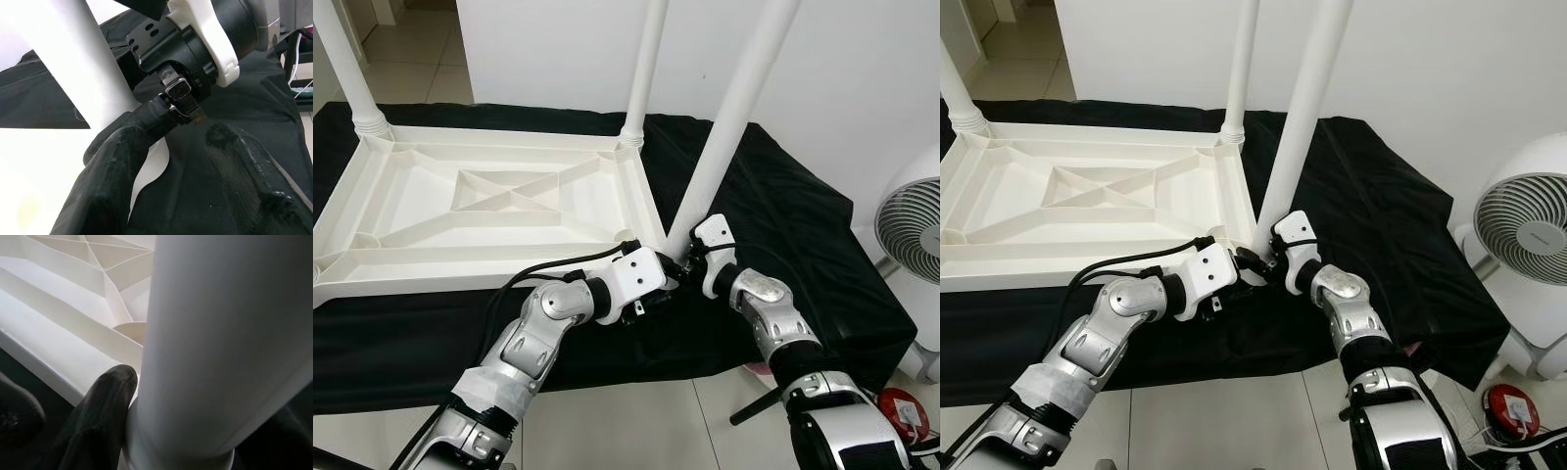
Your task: Building children table
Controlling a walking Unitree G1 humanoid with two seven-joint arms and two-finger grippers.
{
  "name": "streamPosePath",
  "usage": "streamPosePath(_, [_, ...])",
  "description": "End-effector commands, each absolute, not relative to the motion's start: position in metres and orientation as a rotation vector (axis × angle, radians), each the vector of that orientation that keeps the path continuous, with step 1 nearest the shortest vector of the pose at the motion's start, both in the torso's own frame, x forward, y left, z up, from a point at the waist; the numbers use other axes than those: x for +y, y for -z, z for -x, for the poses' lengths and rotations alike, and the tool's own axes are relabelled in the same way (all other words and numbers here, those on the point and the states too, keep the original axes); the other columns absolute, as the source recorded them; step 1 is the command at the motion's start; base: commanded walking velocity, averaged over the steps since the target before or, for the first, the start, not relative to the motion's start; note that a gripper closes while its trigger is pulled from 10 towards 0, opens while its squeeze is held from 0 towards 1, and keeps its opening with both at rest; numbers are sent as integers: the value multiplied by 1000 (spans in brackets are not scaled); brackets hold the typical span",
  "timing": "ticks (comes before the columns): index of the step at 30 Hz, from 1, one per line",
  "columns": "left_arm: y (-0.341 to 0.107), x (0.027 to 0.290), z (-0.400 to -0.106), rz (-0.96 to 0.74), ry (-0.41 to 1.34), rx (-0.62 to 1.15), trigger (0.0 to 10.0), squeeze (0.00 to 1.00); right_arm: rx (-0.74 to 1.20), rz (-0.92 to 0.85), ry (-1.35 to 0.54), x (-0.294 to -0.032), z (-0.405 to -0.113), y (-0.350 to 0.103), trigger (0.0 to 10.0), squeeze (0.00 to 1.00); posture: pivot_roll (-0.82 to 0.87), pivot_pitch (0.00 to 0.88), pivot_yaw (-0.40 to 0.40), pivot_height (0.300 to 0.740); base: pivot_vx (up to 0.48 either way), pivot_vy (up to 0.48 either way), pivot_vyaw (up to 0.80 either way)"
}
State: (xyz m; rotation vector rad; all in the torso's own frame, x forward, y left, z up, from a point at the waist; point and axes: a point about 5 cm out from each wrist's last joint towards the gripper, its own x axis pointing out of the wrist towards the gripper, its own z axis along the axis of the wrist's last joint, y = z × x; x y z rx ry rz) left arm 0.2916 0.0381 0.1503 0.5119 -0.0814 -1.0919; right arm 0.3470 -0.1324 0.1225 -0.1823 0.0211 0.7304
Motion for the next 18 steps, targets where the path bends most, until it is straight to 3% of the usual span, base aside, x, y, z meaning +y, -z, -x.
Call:
streamPosePath(1, [-150,37,-292,-506,1039,-94,10000,0,71,142,-680,-134,-342,-111,10000,0,-27,0,-106,740,0,0,0])
streamPosePath(10, [-150,37,-291,-506,1041,-93,10000,0,53,78,-500,-136,-333,-109,10000,0,-25,0,-109,740,0,0,0])
streamPosePath(12, [-150,37,-291,-509,1044,-93,10000,0,53,20,-348,-135,-332,-111,10000,0,-27,0,-111,740,0,0,0])
streamPosePath(18, [-150,36,-291,-510,1050,-95,10000,0,32,-1,-122,-131,-327,-115,10000,0,-29,0,-114,740,0,0,0])
